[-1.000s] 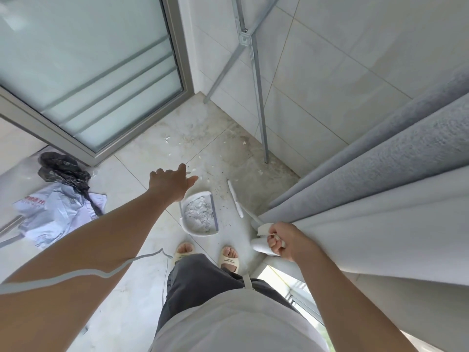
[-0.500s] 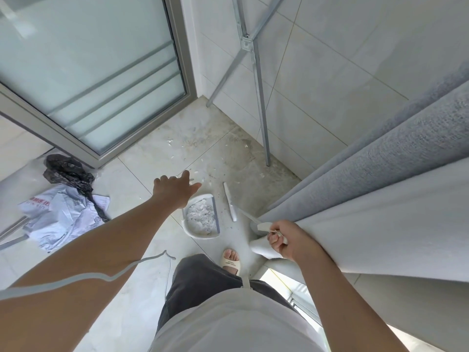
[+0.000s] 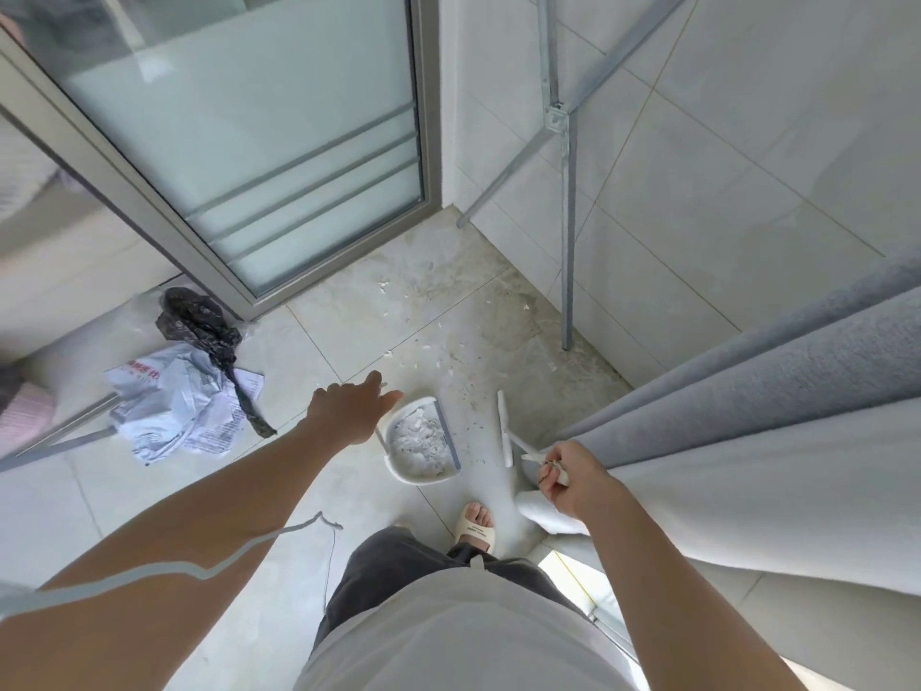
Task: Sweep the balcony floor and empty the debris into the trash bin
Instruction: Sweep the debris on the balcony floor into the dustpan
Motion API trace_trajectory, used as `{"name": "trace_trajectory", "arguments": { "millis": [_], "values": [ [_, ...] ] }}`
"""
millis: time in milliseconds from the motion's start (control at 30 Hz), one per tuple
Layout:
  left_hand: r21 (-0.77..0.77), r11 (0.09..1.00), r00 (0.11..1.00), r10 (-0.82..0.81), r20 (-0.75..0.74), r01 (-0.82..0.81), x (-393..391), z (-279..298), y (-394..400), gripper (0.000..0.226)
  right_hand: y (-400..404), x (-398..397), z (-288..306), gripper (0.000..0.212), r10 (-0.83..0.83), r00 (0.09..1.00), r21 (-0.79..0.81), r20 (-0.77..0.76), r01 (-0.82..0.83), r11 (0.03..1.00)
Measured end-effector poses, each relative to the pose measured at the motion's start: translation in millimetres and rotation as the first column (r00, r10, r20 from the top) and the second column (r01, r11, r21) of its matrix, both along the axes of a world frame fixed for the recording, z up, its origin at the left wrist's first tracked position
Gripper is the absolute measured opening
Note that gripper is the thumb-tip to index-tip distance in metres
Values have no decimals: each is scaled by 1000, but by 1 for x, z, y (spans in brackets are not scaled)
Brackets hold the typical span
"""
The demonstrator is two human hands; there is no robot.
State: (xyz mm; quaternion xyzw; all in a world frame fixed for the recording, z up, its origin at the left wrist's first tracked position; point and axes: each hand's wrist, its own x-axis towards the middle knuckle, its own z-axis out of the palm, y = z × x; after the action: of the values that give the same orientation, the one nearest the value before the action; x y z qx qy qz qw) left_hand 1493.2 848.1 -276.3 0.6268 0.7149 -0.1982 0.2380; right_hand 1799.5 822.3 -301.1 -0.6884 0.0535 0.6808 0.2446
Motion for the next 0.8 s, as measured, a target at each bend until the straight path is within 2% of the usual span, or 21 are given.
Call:
{"name": "trace_trajectory", "arguments": {
  "millis": [167, 300, 467, 533, 667, 800],
  "values": [
    [54, 999, 999, -9, -31, 10, -10, 23, -6, 36, 16, -7, 7, 15, -65, 998, 2, -13, 65, 998],
    [75, 997, 998, -19, -55, 24, -10, 40, 0, 34, 27, -8, 19, 27, -79, 996, 9, -43, 80, 997],
    [122, 992, 995, -28, -95, 39, -6, 52, 14, 34, 29, -12, 28, 12, -60, 997, 82, -58, 64, 995],
    [123, 991, 996, -44, -84, 54, -4, 56, 16, 34, 33, -12, 31, 13, -35, 998, 106, -44, 40, 994],
    [137, 989, 998, 61, -4, -60, -1, 53, 29, 55, 60, -11, 33, 14, 6, 1000, 148, -7, -5, 989],
    [140, 989, 999, 43, -11, -41, 12, 57, 43, 38, 106, -5, 31, 12, 99, 991, 150, 92, -112, 982]
  ]
}}
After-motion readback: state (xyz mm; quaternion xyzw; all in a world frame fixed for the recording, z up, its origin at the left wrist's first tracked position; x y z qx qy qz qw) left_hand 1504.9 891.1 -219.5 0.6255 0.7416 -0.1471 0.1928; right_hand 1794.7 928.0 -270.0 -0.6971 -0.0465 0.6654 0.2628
